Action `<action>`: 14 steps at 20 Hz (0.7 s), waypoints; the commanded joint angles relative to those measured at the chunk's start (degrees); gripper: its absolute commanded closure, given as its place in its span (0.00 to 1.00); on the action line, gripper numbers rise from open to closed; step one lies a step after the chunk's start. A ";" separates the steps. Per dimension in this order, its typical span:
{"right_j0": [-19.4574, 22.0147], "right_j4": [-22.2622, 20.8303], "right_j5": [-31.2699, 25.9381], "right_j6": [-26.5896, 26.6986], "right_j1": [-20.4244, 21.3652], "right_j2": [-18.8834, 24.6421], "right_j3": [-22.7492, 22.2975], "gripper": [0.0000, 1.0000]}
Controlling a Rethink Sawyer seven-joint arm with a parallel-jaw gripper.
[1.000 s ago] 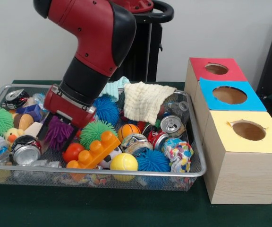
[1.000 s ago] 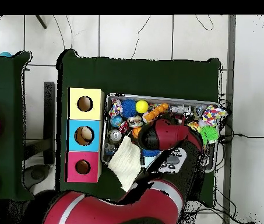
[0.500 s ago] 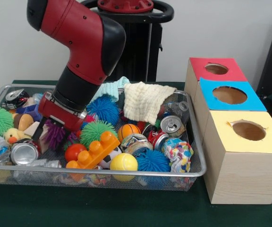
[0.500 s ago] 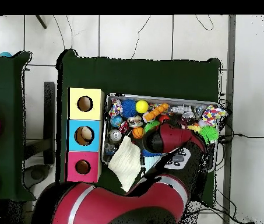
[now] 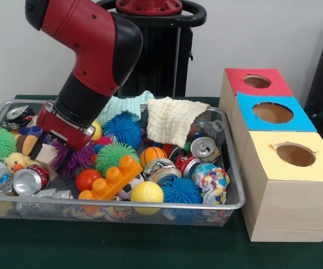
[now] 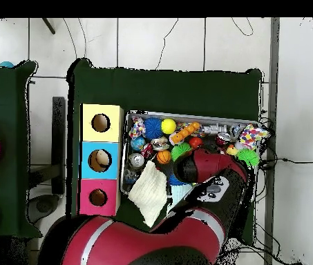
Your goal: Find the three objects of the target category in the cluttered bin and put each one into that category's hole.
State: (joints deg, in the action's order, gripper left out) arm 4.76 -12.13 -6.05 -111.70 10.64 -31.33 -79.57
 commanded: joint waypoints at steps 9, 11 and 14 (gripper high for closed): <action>1.24 -3.40 -6.50 -1.26 -1.84 1.87 2.24 0.00; 1.59 -3.57 -5.58 -1.44 -2.79 1.78 2.70 0.00; 3.16 -4.17 -3.43 -1.01 -3.81 2.95 3.12 0.00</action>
State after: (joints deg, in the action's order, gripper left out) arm 5.34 -13.76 -6.75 -111.70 10.34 -33.27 -79.31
